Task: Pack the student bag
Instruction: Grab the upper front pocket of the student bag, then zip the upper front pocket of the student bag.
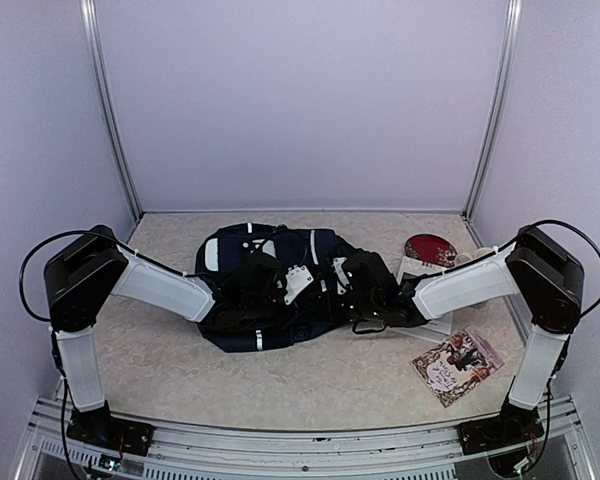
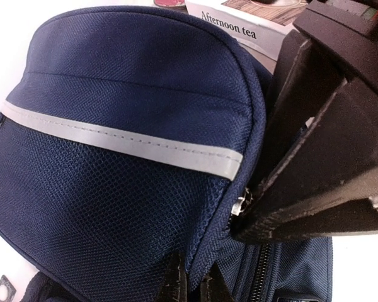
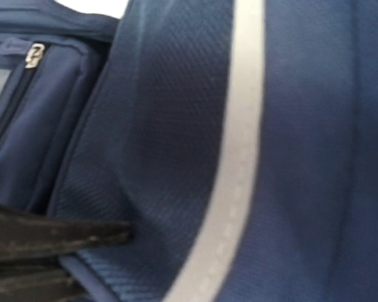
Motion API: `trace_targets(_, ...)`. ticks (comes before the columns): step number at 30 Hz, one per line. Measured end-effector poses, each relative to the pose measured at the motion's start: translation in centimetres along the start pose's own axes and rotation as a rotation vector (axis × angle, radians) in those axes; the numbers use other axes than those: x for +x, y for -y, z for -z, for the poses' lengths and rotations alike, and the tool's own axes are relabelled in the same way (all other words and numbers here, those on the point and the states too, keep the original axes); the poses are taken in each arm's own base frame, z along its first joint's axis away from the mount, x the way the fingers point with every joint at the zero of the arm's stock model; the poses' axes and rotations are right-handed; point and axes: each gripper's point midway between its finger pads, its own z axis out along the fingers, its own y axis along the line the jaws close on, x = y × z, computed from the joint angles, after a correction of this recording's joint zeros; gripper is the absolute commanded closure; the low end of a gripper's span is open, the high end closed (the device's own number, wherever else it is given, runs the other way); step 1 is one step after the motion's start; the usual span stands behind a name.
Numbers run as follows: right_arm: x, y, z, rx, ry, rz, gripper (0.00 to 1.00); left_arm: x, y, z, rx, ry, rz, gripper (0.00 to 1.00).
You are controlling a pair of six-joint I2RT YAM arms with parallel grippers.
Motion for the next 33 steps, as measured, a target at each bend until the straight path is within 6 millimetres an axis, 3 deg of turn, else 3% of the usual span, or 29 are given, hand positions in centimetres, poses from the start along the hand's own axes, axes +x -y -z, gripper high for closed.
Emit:
trace_targets(6, 0.0, 0.7, 0.6, 0.061, 0.018, 0.013, 0.77, 0.0, 0.1, 0.0, 0.004, 0.001, 0.000, 1.00)
trace_targets(8, 0.1, 0.8, 0.6, 0.064, 0.016, 0.032, 0.80, 0.0, 0.1, 0.0, 0.005, 0.001, 0.000, 1.00)
trace_targets(12, 0.1, 0.7, 0.6, 0.065, 0.009, 0.076, 0.99, 0.0, 0.1, 0.0, 0.005, 0.001, 0.000, 1.00)
trace_targets(22, 0.1, 0.6, 1.1, 0.048, -0.008, 0.165, 1.00, 0.0, -0.1, 0.1, 0.019, 0.001, -0.007, 1.00)
trace_targets(30, -1.5, 5.5, 3.4, 0.071, -0.064, 0.163, 1.00, -0.2, 0.0, 0.4, 0.025, -0.006, -0.077, 1.00)
trace_targets(33, -1.4, 6.5, 3.7, 0.046, -0.100, 0.180, 1.00, -0.3, 0.3, 0.4, 0.033, -0.004, -0.097, 1.00)
